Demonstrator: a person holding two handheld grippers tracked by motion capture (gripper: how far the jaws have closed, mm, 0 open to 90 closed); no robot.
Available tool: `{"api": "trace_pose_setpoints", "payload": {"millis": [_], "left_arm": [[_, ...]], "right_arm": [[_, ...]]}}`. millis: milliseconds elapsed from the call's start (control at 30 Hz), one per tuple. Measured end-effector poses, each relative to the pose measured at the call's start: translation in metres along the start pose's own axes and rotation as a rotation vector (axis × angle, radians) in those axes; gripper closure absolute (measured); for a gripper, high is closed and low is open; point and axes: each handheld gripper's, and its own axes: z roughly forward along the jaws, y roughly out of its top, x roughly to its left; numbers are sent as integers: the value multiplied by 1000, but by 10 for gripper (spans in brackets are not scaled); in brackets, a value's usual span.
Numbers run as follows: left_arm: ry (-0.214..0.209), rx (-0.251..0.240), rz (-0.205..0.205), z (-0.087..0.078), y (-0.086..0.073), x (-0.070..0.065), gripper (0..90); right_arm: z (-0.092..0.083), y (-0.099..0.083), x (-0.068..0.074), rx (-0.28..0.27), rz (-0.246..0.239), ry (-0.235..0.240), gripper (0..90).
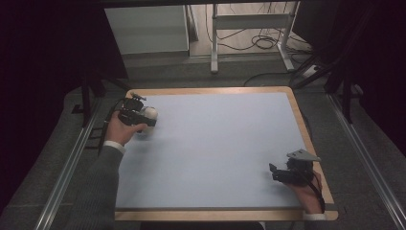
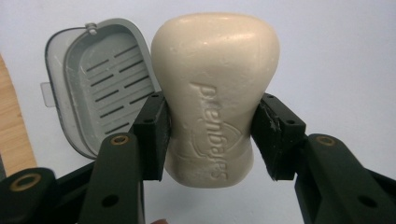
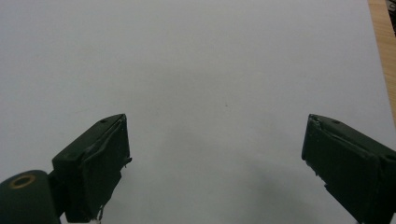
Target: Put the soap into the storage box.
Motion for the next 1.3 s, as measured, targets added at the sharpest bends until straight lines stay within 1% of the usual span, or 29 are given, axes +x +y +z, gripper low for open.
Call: {"api": "trace_pose_setpoints", "payload": {"millis": [67,100,133,200,233,267,333,367,400,467,533,567,667,700,733,767,800,900,967,1033,1067,1100,1133,1167,1267,1300], "left_arm": [[4,5,-6,0,2,4,498],[14,9,-12,1,4,7,498],[14,9,-12,1,4,7,498],[12,9,-27,2,5,12,498],[14,13,-40,5,6,17,498],[14,13,-40,5,6,17,498],[26,16,-49,9,7,21,498],[23,17,-63,13,8,26,498],[23,17,-63,13,8,26,498],[26,23,-66,17,9,30,498],[32,33,-81,23,10,35,498],[32,33,-81,23,10,35,498],[41,49,-90,30,11,39,498],[37,51,-100,32,11,40,497],[44,50,-102,37,12,41,497],[44,50,-102,37,12,41,497],[51,50,-106,39,12,41,497],[52,52,-107,45,13,40,495],[55,52,-103,49,13,39,490],[40,27,-116,52,13,37,472],[36,7,-123,52,13,37,439],[32,3,-121,51,13,36,439],[14,-7,-123,50,13,34,436],[19,-7,-106,48,14,30,411],[9,-16,-108,46,13,26,377],[9,-22,-99,44,12,24,377]], "right_arm": [[-1,0,-1,-1,3,-1,77],[-1,0,-2,-2,5,-2,77],[-1,0,-2,-2,5,-2,77],[-1,0,-2,-2,5,-2,77],[-1,0,-2,-1,4,-3,76],[-1,0,-2,-1,4,-3,76],[0,0,-1,0,1,-2,77],[0,0,-1,1,0,-2,77],[0,0,-1,1,0,-2,77],[0,0,-1,2,0,-2,76],[1,0,-1,4,1,-4,76],[1,0,-1,4,1,-4,76],[1,0,-1,5,0,-5,77],[1,0,-1,4,0,-4,77],[1,0,-2,3,2,-5,76],[1,0,-2,3,2,-5,76],[1,0,-2,4,2,-4,76],[1,-1,-2,4,1,-5,76],[1,-1,-2,5,1,-6,76],[1,-1,-2,5,-1,-8,76],[1,-1,-2,6,0,-8,76],[1,-1,-2,6,0,-8,76],[1,-1,-2,6,0,-7,76],[1,-1,-2,6,-1,-8,76],[1,-1,-1,7,-1,-6,76],[1,-1,-1,7,-1,-6,76]]}}
